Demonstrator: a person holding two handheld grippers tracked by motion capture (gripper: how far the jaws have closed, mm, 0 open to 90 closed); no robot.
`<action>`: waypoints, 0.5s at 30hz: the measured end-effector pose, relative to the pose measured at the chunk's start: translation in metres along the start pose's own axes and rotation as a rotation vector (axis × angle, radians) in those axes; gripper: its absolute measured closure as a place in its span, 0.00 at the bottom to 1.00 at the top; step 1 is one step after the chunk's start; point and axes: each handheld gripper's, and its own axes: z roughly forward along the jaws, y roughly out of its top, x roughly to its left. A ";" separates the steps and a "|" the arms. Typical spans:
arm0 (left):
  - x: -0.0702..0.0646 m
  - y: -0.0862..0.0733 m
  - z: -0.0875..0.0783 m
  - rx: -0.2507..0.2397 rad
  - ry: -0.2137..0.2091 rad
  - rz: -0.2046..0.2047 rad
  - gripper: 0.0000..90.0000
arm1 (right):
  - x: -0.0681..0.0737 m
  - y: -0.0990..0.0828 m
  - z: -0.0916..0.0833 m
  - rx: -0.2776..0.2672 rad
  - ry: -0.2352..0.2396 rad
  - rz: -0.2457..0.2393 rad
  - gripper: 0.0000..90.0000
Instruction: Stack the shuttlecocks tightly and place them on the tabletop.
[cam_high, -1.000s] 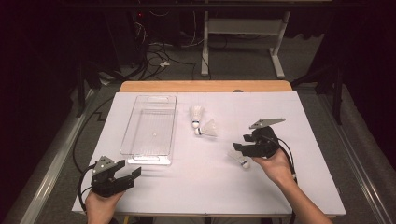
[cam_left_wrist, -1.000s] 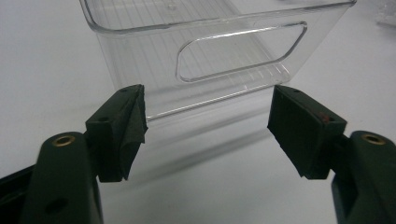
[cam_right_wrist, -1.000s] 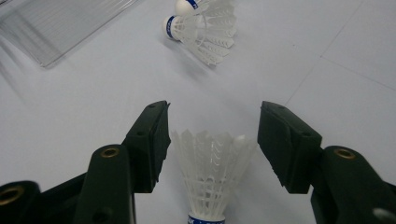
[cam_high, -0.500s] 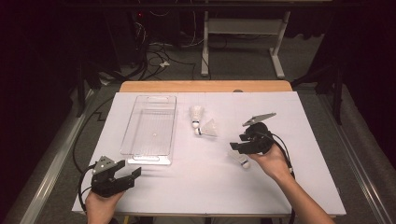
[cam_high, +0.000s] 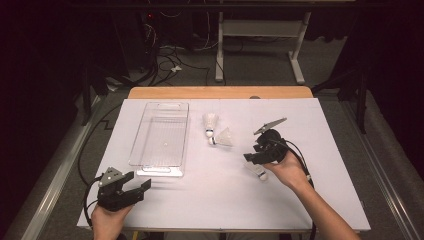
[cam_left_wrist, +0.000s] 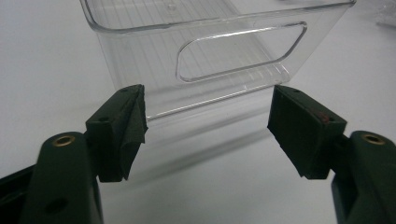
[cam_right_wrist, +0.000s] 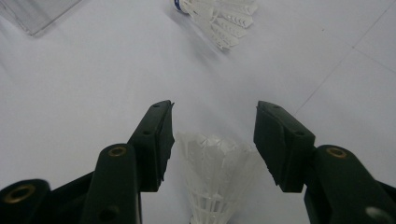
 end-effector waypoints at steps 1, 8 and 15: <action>0.000 0.000 0.000 0.000 0.000 0.000 0.32 | 0.000 0.001 0.000 0.006 0.000 0.001 0.53; 0.000 0.000 0.000 -0.001 0.000 -0.001 0.32 | -0.001 0.002 0.004 0.043 0.009 -0.007 0.54; 0.000 0.000 0.000 -0.001 0.000 -0.001 0.32 | -0.002 0.003 0.007 0.076 0.017 -0.010 0.55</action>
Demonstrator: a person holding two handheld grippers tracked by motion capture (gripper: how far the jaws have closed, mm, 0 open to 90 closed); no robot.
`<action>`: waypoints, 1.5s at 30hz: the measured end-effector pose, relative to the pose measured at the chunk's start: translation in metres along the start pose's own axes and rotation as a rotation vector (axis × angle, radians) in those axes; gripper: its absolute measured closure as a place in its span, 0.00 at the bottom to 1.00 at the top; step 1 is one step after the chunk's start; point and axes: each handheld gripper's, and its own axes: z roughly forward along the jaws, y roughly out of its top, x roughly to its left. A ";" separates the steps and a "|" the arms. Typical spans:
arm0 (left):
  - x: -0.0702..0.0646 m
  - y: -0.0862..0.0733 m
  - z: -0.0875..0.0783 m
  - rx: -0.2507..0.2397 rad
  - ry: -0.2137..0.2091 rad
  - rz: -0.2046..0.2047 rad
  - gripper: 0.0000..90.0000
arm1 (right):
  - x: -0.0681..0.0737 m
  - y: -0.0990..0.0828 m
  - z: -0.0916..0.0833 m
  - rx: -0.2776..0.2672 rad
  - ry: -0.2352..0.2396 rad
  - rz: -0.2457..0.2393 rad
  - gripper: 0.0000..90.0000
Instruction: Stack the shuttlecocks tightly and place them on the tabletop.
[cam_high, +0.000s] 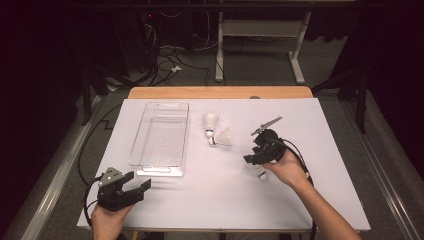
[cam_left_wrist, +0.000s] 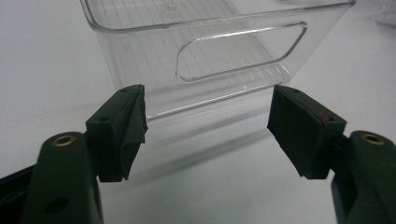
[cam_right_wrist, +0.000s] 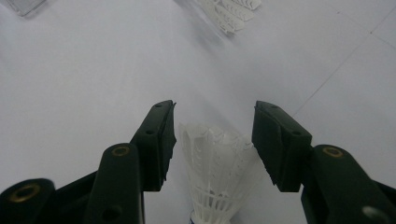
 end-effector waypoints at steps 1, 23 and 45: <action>0.000 0.000 0.000 0.000 0.000 -0.001 0.32 | 0.000 0.000 0.000 0.002 0.000 0.004 0.55; 0.000 0.000 0.000 -0.001 0.003 0.001 0.32 | -0.001 -0.001 0.000 0.037 0.016 -0.025 0.89; 0.000 0.000 0.000 0.000 0.004 0.002 0.32 | -0.001 -0.001 -0.012 -0.018 -0.012 -0.037 1.00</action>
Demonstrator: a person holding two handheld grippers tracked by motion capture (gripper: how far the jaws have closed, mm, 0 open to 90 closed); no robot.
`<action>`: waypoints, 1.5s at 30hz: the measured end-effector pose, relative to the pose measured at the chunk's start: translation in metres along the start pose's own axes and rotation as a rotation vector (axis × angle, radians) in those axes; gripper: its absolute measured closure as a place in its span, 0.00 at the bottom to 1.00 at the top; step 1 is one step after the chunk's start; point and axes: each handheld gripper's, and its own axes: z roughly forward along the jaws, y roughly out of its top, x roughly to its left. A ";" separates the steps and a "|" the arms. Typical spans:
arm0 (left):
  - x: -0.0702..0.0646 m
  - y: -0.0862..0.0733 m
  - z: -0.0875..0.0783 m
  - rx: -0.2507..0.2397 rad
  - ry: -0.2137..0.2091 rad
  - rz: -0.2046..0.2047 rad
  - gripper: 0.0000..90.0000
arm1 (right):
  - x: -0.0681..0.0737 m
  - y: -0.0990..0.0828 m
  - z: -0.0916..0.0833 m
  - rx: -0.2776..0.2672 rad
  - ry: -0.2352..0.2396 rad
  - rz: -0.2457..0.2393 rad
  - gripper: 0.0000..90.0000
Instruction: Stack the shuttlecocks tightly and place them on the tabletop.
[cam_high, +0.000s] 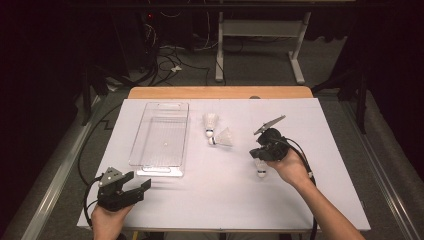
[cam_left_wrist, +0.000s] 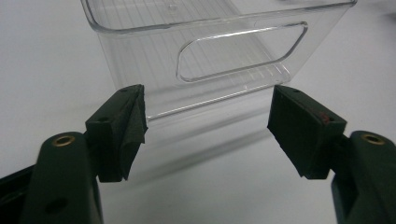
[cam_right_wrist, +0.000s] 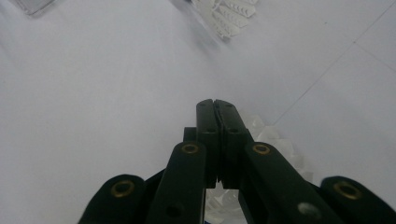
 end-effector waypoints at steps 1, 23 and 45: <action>0.000 0.000 0.000 0.000 0.000 0.001 0.32 | 0.000 0.000 0.000 -0.006 -0.003 0.000 1.00; 0.000 0.000 0.000 0.001 -0.005 0.000 0.32 | 0.008 0.019 0.008 -0.078 -0.036 0.000 1.00; 0.000 0.000 0.000 -0.001 -0.009 0.001 0.32 | 0.016 0.039 0.029 -0.112 -0.058 -0.001 0.99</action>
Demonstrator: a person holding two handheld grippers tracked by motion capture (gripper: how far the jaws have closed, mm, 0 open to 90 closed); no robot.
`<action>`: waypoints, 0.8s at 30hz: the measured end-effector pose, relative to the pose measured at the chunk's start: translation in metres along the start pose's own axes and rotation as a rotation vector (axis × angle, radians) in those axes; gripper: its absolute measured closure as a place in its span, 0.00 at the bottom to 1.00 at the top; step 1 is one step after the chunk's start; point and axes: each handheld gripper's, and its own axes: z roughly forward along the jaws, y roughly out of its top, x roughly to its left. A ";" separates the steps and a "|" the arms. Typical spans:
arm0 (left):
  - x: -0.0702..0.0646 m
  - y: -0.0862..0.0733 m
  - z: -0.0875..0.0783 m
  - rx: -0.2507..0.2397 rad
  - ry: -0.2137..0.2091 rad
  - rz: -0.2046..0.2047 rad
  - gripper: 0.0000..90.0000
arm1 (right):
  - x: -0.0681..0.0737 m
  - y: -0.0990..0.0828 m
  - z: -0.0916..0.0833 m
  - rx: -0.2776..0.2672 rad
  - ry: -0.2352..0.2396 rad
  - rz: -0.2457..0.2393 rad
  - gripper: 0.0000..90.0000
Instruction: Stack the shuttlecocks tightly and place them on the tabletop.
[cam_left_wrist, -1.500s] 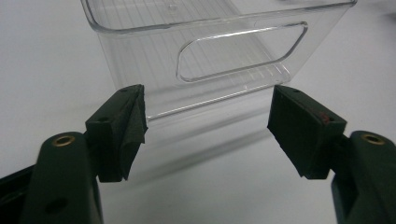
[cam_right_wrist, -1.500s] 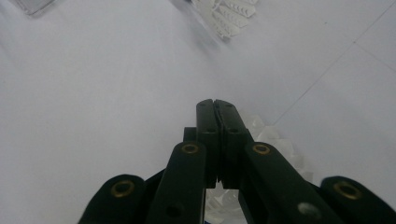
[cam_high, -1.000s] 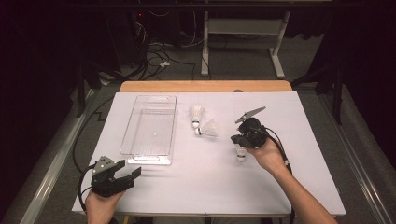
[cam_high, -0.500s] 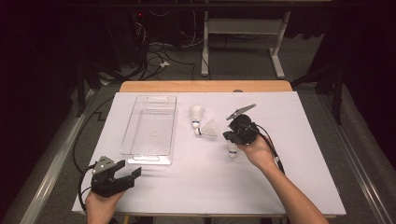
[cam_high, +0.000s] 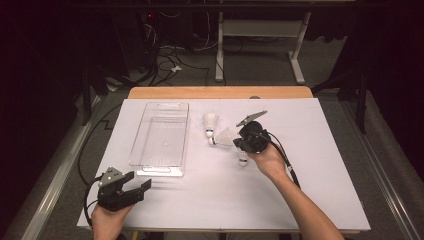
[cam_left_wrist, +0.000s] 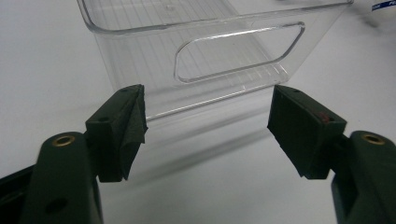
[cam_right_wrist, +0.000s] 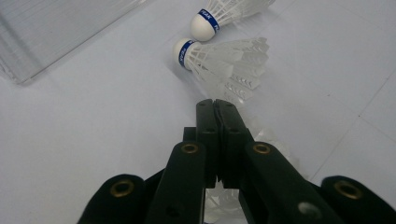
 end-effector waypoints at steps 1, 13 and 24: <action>0.000 0.000 0.000 0.000 0.000 0.000 0.32 | 0.001 0.000 0.000 -0.002 0.001 0.005 0.99; 0.000 0.000 0.000 0.001 -0.001 0.000 0.32 | 0.003 0.000 0.005 0.005 0.007 -0.001 0.98; 0.000 0.000 0.000 0.000 -0.001 0.000 0.32 | 0.002 -0.001 0.001 0.018 0.014 0.011 0.95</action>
